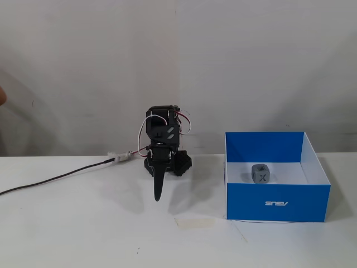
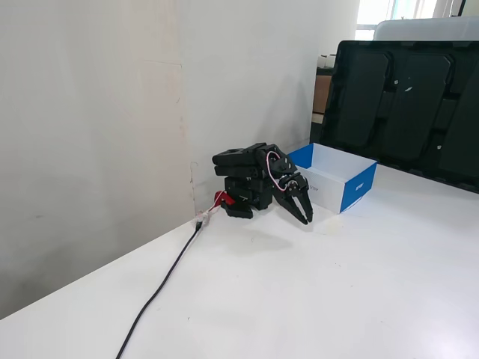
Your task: Pick the gray block and keep it in the box.
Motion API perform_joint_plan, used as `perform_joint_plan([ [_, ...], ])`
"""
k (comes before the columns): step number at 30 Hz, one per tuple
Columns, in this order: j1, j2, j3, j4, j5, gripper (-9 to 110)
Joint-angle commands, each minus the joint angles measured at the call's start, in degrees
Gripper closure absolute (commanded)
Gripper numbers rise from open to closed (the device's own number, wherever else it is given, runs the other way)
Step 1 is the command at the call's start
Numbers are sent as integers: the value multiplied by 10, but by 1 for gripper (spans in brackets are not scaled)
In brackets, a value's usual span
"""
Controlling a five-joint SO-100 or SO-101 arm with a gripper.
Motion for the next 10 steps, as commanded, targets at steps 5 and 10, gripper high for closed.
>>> perform_joint_plan([
  [5, 8, 98, 5, -9, -3, 101],
  [10, 8, 98, 5, -9, -3, 101],
])
